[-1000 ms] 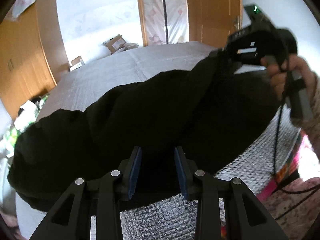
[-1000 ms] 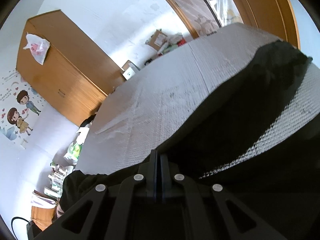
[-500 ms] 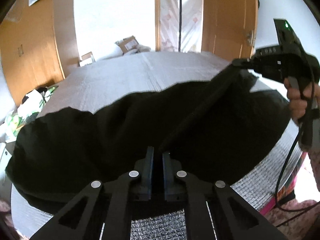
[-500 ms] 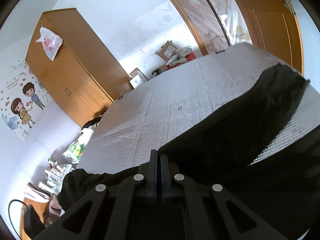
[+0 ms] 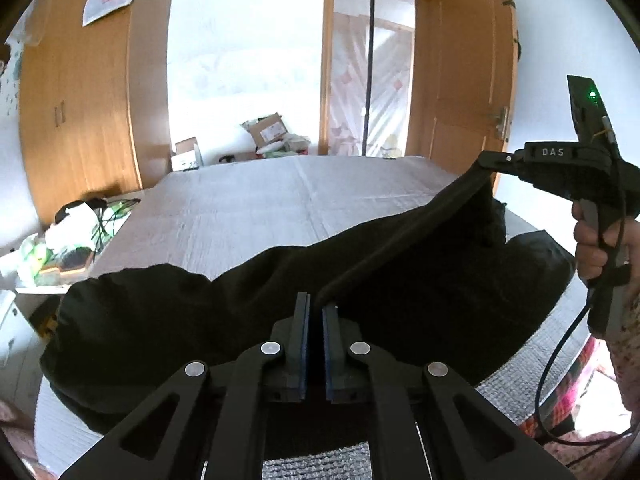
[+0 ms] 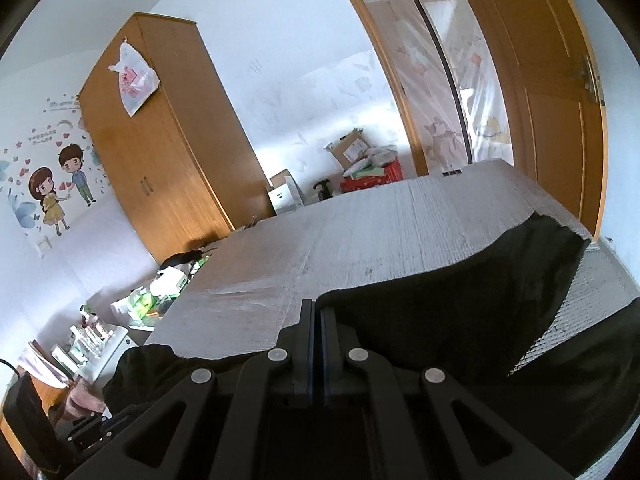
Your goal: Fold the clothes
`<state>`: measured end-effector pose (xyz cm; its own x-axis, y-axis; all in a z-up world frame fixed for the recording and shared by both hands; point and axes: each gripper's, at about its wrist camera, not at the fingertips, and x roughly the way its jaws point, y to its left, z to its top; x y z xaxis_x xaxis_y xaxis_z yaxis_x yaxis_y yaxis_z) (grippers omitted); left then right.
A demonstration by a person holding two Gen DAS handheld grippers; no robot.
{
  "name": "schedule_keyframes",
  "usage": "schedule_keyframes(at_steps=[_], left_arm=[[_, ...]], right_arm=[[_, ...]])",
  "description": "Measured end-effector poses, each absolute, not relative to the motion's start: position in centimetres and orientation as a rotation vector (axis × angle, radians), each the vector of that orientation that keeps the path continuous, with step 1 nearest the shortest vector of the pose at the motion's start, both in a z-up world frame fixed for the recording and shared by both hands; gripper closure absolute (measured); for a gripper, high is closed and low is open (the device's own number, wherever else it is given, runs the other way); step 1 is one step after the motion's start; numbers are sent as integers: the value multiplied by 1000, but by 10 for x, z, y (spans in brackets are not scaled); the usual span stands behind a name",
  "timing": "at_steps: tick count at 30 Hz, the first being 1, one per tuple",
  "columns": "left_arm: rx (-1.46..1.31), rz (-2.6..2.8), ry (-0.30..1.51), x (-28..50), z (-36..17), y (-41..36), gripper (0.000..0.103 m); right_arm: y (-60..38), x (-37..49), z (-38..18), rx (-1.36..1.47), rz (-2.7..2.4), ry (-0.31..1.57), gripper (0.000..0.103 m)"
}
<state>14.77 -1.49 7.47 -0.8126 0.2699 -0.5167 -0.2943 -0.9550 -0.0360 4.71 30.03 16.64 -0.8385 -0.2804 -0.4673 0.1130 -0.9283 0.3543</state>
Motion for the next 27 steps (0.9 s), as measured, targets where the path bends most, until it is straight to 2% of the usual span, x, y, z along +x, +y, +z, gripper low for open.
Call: schedule_keyframes(at_steps=[10,16,27], left_arm=[[-733,2724,74,164,83,-16,98],[-759,2702,123,177,77,-16,98],[-840,2644,109,185,57,-16,98]], right_arm=[[298,69,184,696,-2828,-379,101],[305,89,176,739,-2812,-398,101],[314,125,146,854,-2810,-402,101]])
